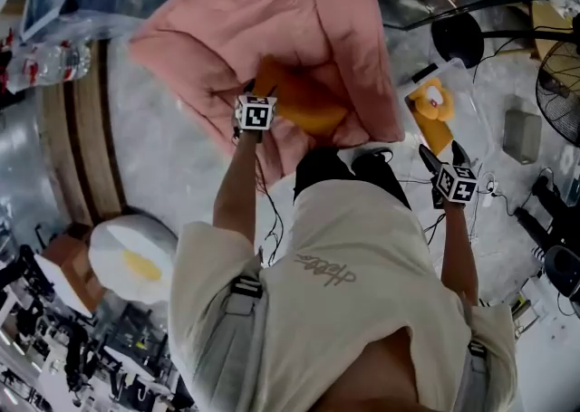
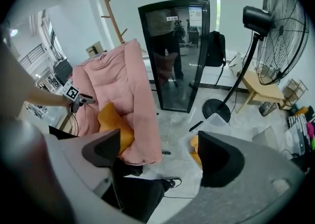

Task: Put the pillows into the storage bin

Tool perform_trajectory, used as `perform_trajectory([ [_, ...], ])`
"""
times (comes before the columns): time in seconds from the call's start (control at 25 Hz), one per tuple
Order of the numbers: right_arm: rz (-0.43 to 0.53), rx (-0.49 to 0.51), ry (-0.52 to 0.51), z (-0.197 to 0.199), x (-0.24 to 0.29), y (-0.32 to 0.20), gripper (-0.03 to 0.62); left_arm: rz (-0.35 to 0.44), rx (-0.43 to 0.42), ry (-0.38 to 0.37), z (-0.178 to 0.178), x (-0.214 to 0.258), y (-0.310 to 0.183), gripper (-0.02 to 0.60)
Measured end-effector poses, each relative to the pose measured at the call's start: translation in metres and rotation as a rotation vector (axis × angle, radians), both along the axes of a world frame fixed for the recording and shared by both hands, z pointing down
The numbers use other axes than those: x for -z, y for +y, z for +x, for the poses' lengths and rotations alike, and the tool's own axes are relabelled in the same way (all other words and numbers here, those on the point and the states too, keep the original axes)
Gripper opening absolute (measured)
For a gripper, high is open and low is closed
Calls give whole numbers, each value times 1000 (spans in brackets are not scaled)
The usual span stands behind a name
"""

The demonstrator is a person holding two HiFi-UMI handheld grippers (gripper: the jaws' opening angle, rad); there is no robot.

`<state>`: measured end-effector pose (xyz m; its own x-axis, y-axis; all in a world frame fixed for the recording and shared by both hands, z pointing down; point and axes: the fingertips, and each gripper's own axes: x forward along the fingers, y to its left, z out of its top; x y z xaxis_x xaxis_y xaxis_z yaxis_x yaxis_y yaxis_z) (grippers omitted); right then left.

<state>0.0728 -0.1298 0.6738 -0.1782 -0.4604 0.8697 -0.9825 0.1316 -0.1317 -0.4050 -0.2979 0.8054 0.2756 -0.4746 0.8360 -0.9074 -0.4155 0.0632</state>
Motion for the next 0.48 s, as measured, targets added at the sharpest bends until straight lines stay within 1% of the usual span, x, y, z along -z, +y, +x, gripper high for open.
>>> perform_trajectory([
  [0.08,-35,11,17,-3,-2,3,488,-55,14,16,-6,-31,-2,310],
  [0.16,-81,25,39,-2,-6,8,488,-145,32,35,-6,-68,4,313],
  [0.24,-127,43,58,-3,-10,17,488,-212,52,49,-6,-96,5,324],
  [0.32,-167,63,68,-7,-13,26,488,-247,53,45,-8,-115,2,333],
  [0.48,-212,110,82,-16,-14,30,488,-306,8,18,-6,-147,-1,351],
])
